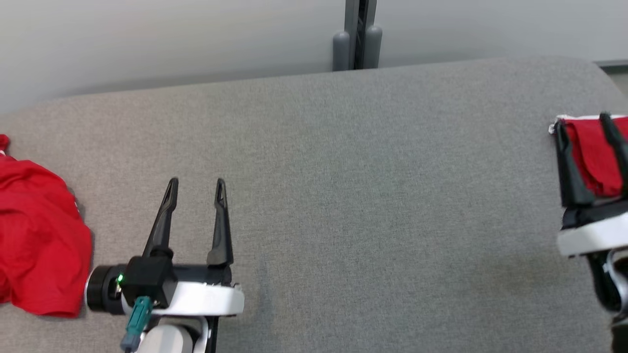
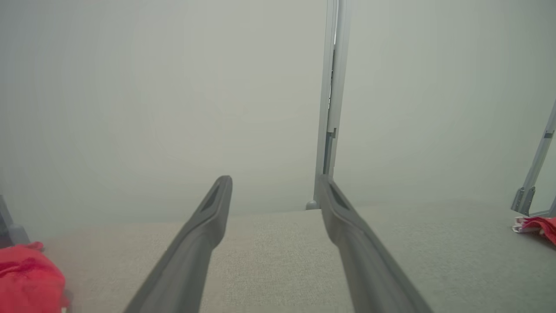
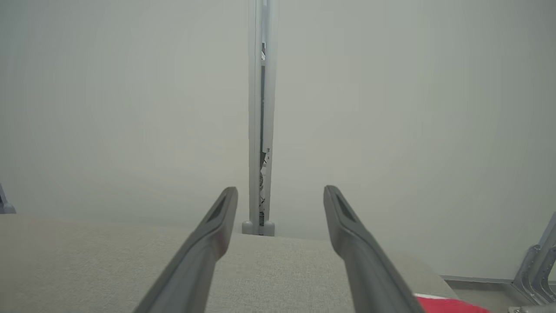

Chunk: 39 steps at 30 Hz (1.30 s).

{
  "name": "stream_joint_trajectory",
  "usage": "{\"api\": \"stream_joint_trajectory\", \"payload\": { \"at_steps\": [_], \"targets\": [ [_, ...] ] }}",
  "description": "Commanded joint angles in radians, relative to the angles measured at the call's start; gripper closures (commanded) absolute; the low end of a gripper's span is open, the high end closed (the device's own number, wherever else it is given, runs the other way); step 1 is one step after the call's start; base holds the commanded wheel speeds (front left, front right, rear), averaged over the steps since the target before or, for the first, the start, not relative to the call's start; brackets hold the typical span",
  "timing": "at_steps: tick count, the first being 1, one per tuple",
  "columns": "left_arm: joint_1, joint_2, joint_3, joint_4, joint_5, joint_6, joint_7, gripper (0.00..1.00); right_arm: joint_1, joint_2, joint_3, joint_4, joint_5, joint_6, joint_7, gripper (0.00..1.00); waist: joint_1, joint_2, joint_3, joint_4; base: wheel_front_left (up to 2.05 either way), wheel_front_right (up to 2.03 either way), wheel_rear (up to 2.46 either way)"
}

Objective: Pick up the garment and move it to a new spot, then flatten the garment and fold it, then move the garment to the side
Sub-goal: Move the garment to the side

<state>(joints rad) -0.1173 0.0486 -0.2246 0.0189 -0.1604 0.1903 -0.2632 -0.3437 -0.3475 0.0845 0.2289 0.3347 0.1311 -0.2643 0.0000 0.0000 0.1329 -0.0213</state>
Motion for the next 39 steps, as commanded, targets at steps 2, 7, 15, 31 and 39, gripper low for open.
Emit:
{"api": "stream_joint_trajectory", "payload": {
  "at_steps": [2, 7, 15, 31, 39],
  "targets": [
    [0.038, 0.004, 0.018, -0.002, -0.005, 0.0, 0.0, 0.0, 0.062, 0.049, -0.031, -0.046, -0.019, -0.001, -0.001, 0.0, 0.0, 0.0, -0.04, 0.009, 0.0, 0.0, 0.0],
    [0.106, 0.004, 0.028, -0.004, -0.008, -0.004, 0.0, 0.0, 0.173, 0.15, -0.067, -0.122, -0.065, -0.001, -0.001, 0.0, 0.0, 0.0, -0.074, 0.024, 0.0, 0.0, 0.0],
    [0.155, 0.004, 0.015, 0.001, -0.015, 0.002, 0.0, 0.0, 0.25, 0.216, -0.052, -0.143, -0.102, -0.001, -0.001, 0.0, 0.0, 0.0, -0.105, 0.057, 0.0, 0.0, 0.0],
    [0.163, 0.004, 0.002, 0.007, -0.021, 0.017, 0.0, 0.0, 0.267, 0.231, -0.045, -0.149, -0.113, -0.001, -0.001, 0.0, 0.0, 0.0, -0.111, 0.082, 0.0, 0.0, 0.0],
    [0.159, 0.004, 0.002, 0.014, -0.025, 0.014, 0.0, 0.0, 0.263, 0.227, -0.035, -0.144, -0.111, -0.001, -0.001, 0.0, 0.0, 0.0, -0.109, 0.087, 0.0, 0.0, 0.0]
  ]
}}
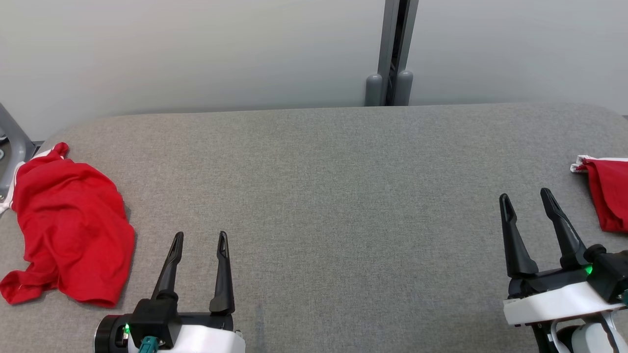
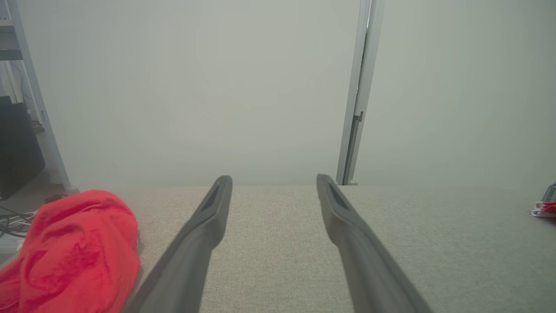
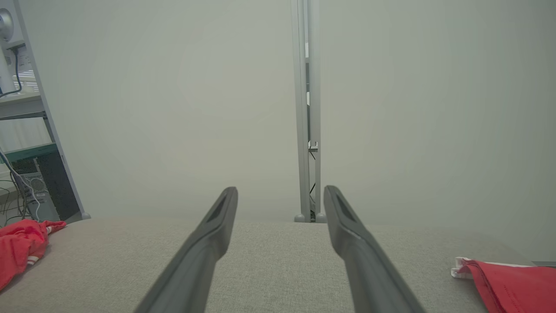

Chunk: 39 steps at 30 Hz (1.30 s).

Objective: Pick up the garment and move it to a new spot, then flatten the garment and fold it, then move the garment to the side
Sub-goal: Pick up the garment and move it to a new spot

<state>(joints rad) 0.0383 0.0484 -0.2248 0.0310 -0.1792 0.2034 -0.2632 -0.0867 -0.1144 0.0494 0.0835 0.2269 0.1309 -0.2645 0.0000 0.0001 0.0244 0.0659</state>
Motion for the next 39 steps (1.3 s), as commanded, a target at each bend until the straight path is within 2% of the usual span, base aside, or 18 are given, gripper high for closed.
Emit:
{"api": "stream_joint_trajectory", "payload": {
  "at_steps": [1, 24, 36, 39],
  "targets": [
    [0.002, 0.004, 0.002, 0.002, -0.007, 0.001, 0.0, 0.0, 0.005, -0.006, 0.001, 0.002, -0.002, 0.0, -0.001, 0.0, 0.0, -0.0001, 0.001, 0.0, 0.0, 0.0, 0.0],
    [-0.008, 0.004, -0.003, 0.007, -0.004, -0.004, 0.0, 0.0, 0.005, -0.003, 0.0, 0.01, 0.008, 0.0, -0.001, 0.0, 0.0, -0.0001, 0.011, 0.003, 0.0, 0.0, 0.0],
    [-0.021, 0.004, -0.012, 0.008, -0.006, -0.001, 0.0, 0.0, 0.008, -0.011, -0.002, 0.013, 0.012, 0.0, -0.001, 0.0, 0.0, -0.0001, 0.028, 0.066, 0.0, 0.0, 0.0],
    [-0.027, 0.004, -0.017, 0.008, -0.008, 0.002, 0.0, 0.0, 0.012, -0.013, 0.006, 0.014, 0.014, 0.0, -0.001, 0.0, 0.0, -0.0001, 0.033, 0.103, 0.0, 0.0, 0.0]
  ]
}}
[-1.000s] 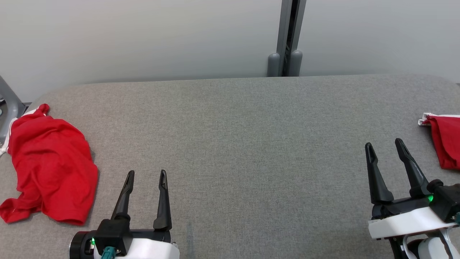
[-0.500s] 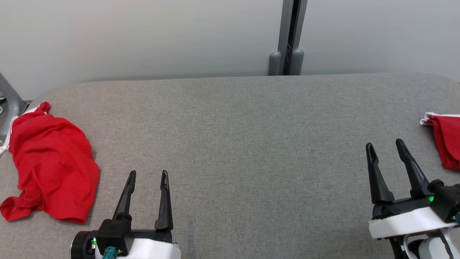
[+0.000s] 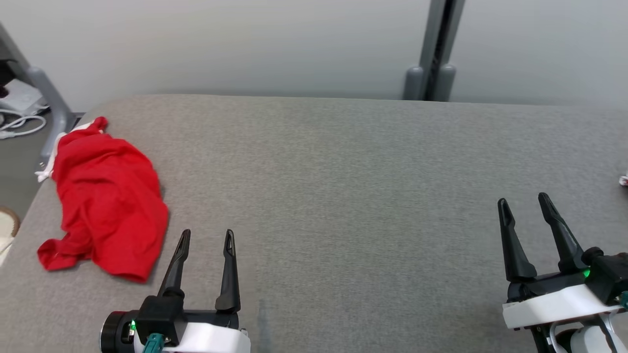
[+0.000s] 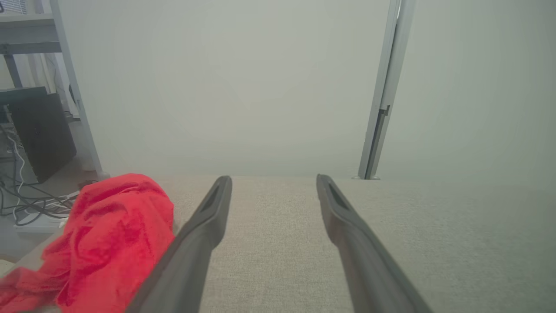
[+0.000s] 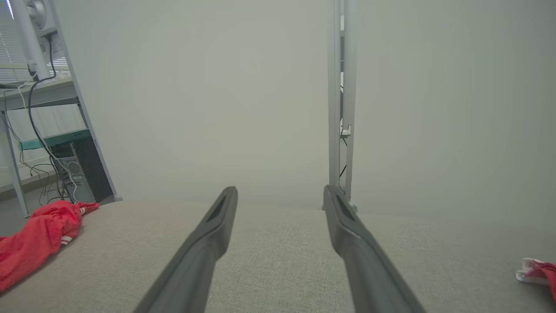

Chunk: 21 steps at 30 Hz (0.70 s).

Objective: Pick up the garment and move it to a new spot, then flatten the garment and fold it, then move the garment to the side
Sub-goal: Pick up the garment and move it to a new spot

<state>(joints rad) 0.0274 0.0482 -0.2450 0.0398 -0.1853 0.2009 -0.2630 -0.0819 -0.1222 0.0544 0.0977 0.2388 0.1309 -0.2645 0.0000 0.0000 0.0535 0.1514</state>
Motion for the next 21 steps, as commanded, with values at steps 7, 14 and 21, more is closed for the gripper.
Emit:
{"api": "stream_joint_trajectory", "payload": {
  "at_steps": [7, 14, 21],
  "targets": [
    [-0.001, 0.005, 0.003, 0.004, 0.003, 0.005, -0.001, 0.0, 0.012, -0.005, 0.032, 0.011, 0.011, 0.0, -0.001, 0.0, 0.0, 0.0, 0.003, 0.123, 0.0, 0.0, 0.0],
    [0.021, 0.004, 0.024, 0.002, 0.013, -0.006, -0.001, 0.0, 0.012, 0.004, 0.093, 0.03, 0.017, 0.0, -0.001, 0.0, 0.0, 0.0, -0.021, 0.247, 0.0, 0.0, 0.0],
    [0.039, 0.004, 0.051, 0.002, 0.028, -0.023, -0.001, 0.0, 0.022, 0.017, 0.125, 0.046, 0.025, 0.0, -0.001, 0.0, 0.0, 0.0, -0.051, 0.33, 0.0, 0.0, 0.0]
  ]
}}
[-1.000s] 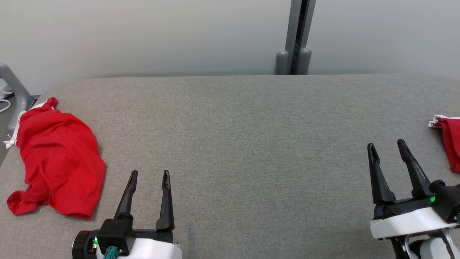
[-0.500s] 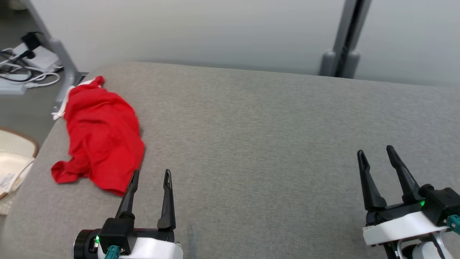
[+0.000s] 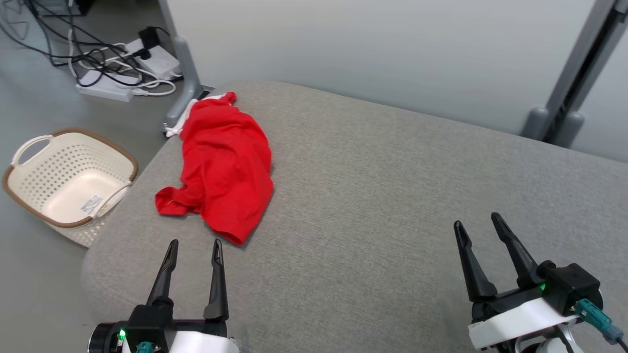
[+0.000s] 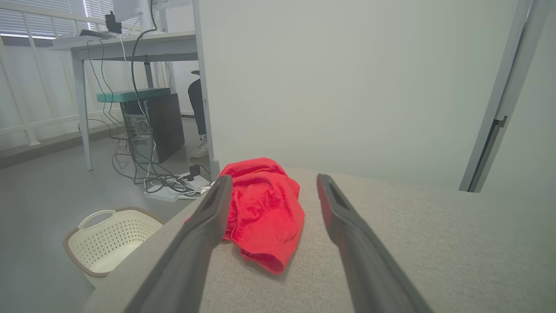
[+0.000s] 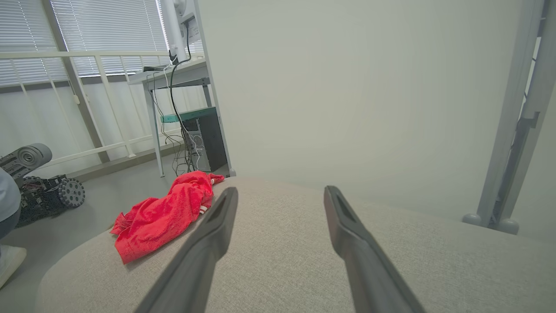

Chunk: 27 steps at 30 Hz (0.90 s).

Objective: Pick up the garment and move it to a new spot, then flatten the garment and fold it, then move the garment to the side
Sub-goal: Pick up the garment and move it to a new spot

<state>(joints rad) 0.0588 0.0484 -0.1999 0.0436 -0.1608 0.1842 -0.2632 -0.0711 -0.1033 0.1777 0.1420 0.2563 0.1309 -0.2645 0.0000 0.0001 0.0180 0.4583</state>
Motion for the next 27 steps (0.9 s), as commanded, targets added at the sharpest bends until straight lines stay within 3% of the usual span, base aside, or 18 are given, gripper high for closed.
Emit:
{"api": "stream_joint_trajectory", "payload": {
  "at_steps": [1, 19, 27],
  "targets": [
    [0.012, 0.004, 0.009, -0.002, 0.006, -0.006, -0.001, 0.0, 0.012, 0.001, 0.004, 0.003, 0.009, 0.0, -0.001, 0.0, 0.0, -0.0001, -0.019, 0.032, 0.0, 0.0, 0.0],
    [0.029, 0.004, 0.04, -0.02, -0.003, 0.0, 0.0, 0.0, 0.012, -0.008, 0.036, 0.015, 0.012, 0.0, -0.001, 0.0, 0.0, -0.0001, -0.016, 0.019, 0.0, 0.0, 0.0],
    [-0.05, 0.004, 0.067, -0.015, -0.024, -0.016, -0.001, 0.0, -0.035, -0.066, 0.049, -0.019, -0.006, 0.0, -0.001, 0.0, 0.0, -0.0001, 0.083, -0.023, 0.0, 0.0, 0.0]
  ]
}}
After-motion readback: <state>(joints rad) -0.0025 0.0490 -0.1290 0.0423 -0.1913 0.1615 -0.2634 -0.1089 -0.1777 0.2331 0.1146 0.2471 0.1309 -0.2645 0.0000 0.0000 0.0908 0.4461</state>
